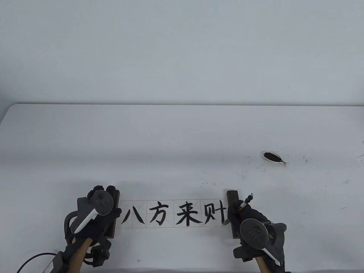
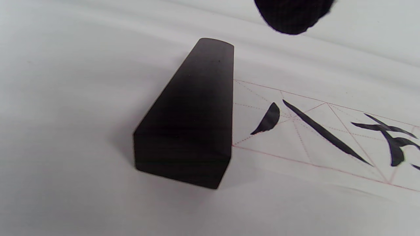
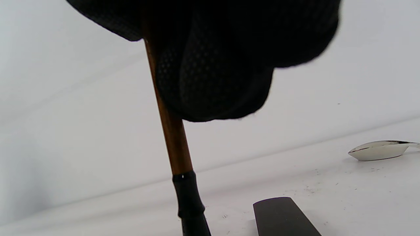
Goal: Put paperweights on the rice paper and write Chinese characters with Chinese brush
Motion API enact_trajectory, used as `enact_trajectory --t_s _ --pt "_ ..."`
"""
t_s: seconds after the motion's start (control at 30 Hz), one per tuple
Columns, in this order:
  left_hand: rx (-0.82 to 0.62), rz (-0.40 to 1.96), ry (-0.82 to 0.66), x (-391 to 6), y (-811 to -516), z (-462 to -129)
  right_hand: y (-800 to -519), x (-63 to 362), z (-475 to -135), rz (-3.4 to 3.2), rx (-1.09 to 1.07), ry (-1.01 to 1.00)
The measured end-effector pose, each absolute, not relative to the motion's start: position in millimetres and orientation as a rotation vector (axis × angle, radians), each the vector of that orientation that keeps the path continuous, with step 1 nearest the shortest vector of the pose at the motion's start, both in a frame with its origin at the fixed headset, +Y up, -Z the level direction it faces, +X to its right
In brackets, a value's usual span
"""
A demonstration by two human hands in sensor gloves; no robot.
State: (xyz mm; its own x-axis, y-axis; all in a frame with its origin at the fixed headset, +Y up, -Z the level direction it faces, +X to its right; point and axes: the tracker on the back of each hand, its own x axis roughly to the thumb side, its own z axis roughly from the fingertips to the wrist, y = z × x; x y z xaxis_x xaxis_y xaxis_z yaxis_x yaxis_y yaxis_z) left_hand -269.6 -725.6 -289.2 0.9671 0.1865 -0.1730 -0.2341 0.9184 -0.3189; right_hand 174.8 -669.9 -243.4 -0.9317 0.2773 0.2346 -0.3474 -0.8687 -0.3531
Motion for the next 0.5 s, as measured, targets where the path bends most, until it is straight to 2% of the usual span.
enact_trajectory --t_s 0.27,0.5 --pt "-0.342 0.219 0.142 -269.8 -725.4 -289.4 -667.8 179.3 -240.8 2.589 0.238 -0.67" --pt "-0.342 0.219 0.142 -269.8 -725.4 -289.4 -669.7 177.1 -241.1 2.681 0.229 -0.683"
